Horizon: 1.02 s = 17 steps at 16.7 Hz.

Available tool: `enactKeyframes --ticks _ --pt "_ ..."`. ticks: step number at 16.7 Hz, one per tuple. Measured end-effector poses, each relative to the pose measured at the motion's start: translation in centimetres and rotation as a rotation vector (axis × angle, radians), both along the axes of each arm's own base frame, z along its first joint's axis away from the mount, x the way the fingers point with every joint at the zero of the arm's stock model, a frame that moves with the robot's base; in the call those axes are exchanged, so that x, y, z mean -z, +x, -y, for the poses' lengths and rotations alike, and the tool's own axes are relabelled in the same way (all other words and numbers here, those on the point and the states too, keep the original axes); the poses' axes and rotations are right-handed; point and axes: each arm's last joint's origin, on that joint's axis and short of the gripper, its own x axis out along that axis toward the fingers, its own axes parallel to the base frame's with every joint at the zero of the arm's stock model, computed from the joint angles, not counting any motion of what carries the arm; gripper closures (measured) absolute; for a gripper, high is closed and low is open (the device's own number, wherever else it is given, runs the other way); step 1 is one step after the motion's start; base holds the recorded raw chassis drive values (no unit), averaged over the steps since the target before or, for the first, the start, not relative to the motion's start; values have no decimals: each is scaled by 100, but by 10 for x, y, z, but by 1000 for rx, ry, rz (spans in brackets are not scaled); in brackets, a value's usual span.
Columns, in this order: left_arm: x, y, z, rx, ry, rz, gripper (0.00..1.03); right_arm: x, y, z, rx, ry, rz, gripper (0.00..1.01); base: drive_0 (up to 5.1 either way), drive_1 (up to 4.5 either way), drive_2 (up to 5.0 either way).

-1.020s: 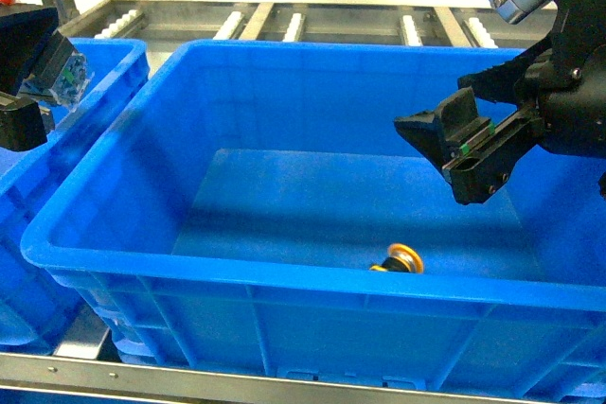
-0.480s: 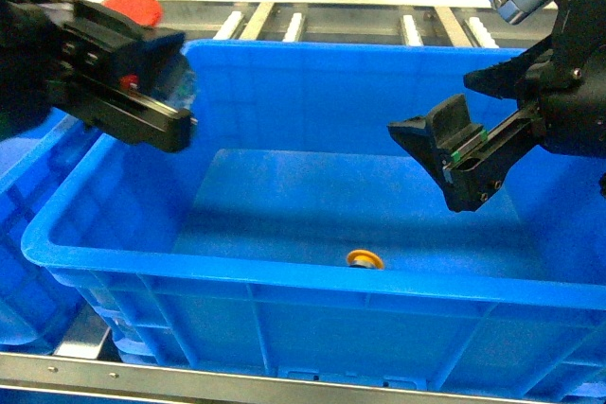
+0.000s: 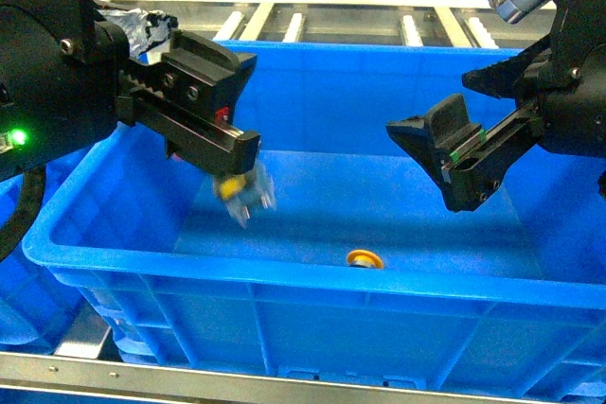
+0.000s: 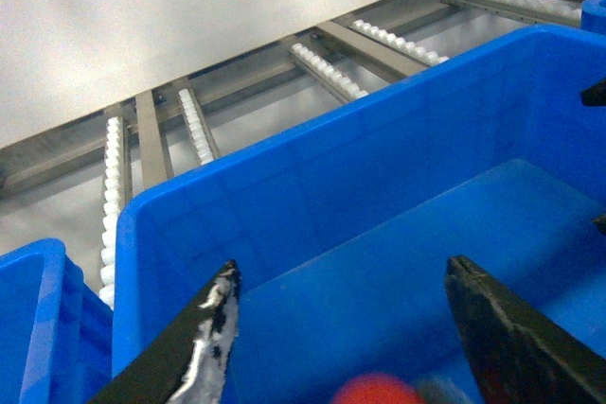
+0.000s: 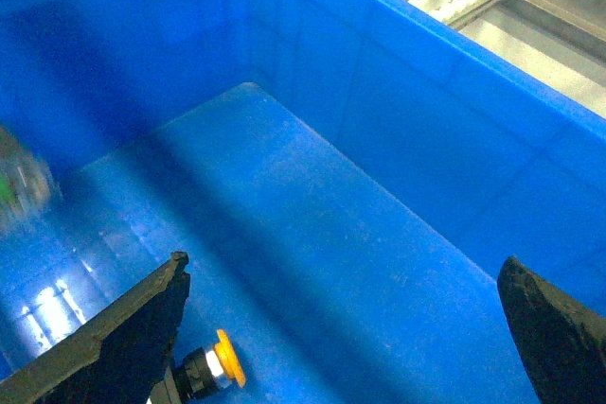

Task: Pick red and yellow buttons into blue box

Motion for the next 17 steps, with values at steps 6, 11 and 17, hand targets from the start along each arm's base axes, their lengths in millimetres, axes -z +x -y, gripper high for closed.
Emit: enactKeyframes --ticks 6,11,17 --pt "0 0 0 2 0 -1 6 0 0 0 0 0 0 3 0 0 0" --pt "-2 -2 2 -63 -30 16 9 0 -1 -4 143 42 117 10 0 0 0" --pt "14 -59 -61 -373 -249 -22 74 8 -83 56 643 277 226 76 0 0 0"
